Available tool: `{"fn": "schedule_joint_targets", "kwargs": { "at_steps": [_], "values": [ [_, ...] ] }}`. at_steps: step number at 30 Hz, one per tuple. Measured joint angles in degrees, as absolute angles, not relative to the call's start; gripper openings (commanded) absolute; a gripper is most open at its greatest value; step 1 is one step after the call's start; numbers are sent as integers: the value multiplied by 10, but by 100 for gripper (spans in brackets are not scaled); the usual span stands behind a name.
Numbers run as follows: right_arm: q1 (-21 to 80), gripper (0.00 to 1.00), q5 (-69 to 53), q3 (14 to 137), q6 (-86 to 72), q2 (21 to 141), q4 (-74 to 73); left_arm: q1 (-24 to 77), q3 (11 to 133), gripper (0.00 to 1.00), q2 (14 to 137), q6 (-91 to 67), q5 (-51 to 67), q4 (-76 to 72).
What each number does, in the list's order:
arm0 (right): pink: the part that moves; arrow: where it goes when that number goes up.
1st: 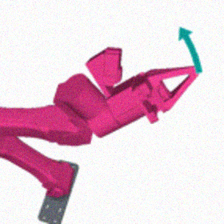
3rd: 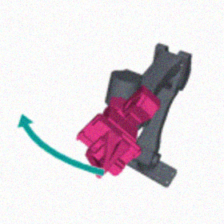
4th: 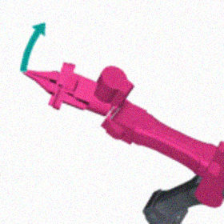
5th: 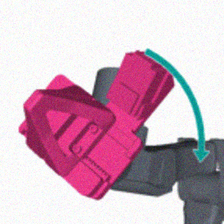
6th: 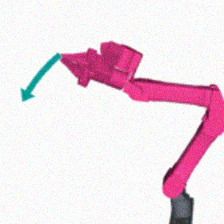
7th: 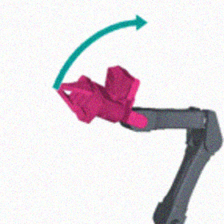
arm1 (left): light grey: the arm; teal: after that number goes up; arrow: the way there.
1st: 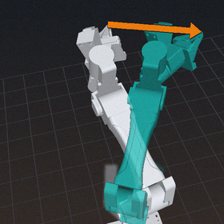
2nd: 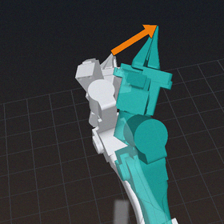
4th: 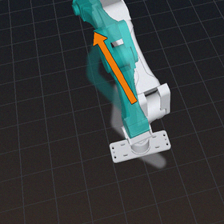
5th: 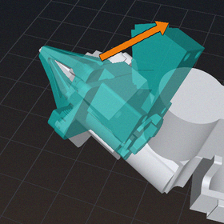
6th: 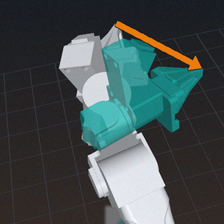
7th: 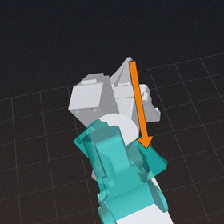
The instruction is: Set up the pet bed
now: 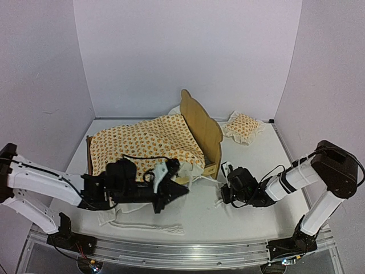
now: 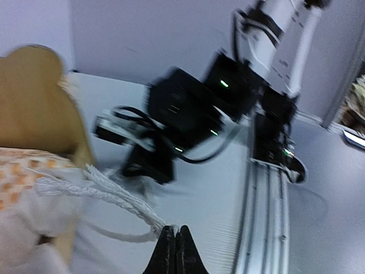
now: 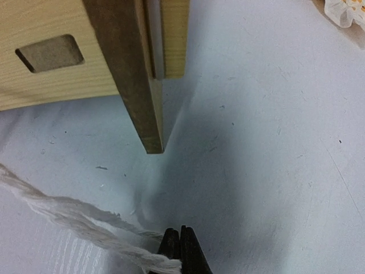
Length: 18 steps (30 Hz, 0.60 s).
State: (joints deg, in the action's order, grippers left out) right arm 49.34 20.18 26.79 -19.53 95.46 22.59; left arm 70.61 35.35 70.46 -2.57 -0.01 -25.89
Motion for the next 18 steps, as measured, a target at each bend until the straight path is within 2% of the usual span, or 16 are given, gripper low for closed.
{"fn": "schedule_joint_targets", "kwargs": {
  "at_steps": [1,3,6,7,9,10,12,18],
  "values": [
    [489,2,193,270,-193,947,208,721,373,2,748,-34,37,-259],
    [480,14,171,274,-185,925,162,745,412,27,834,-46,96,-258],
    [471,39,140,276,-171,883,90,766,433,61,905,-51,150,-259],
    [468,52,129,282,-163,866,55,767,433,68,912,-50,158,-254],
    [465,67,103,301,-146,830,-21,762,429,72,907,-50,174,-251],
    [465,72,89,312,-137,812,-56,758,428,75,901,-46,182,-251],
    [465,76,51,339,-113,781,-117,741,422,82,877,-49,207,-251],
    [464,89,-79,454,-17,769,-240,645,404,82,769,-79,251,-244]
  ]
}}
